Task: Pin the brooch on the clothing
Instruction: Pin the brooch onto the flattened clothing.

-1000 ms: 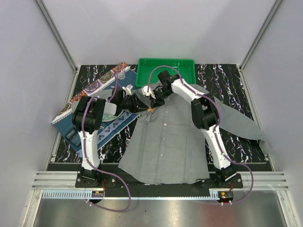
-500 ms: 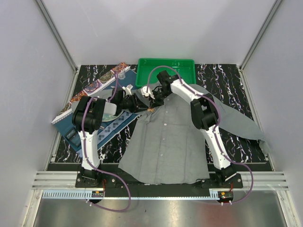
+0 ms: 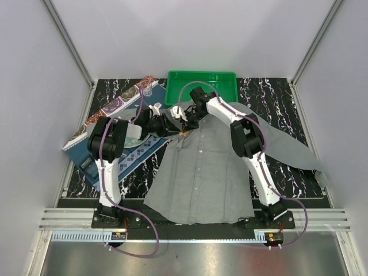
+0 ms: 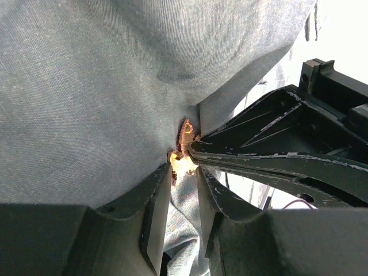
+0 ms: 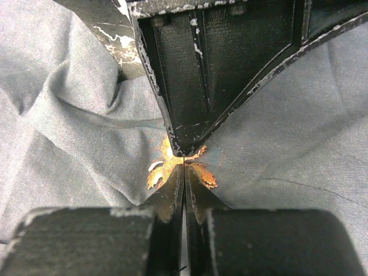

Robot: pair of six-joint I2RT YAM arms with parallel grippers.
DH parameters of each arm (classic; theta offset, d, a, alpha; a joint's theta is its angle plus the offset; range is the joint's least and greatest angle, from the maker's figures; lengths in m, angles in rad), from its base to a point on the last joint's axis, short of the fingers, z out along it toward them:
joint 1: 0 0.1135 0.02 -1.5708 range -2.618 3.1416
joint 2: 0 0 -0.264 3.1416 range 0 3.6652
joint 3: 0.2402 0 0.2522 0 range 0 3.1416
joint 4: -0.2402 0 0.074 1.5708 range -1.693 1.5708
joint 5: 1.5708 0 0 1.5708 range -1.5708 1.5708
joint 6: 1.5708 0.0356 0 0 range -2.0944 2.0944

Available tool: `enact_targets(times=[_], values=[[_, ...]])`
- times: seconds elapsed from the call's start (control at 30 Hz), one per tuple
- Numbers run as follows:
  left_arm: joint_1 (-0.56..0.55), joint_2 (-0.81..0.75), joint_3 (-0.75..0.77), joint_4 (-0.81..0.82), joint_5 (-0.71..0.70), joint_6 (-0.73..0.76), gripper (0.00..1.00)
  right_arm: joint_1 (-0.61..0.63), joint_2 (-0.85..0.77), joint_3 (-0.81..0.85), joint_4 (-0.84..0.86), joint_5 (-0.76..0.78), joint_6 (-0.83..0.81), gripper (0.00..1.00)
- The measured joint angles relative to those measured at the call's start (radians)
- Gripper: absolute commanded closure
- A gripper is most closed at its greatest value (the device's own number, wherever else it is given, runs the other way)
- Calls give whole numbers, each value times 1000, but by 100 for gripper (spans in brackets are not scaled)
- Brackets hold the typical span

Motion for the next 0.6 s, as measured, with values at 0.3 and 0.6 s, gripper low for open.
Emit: enact_targets(times=[0.3,0.6], values=[[0,0,0,2,0,-1,67,4,0,5,6,15,18,100],[10,0,-54,137,10,-89,59,9,7,22,-5,30,19,100]])
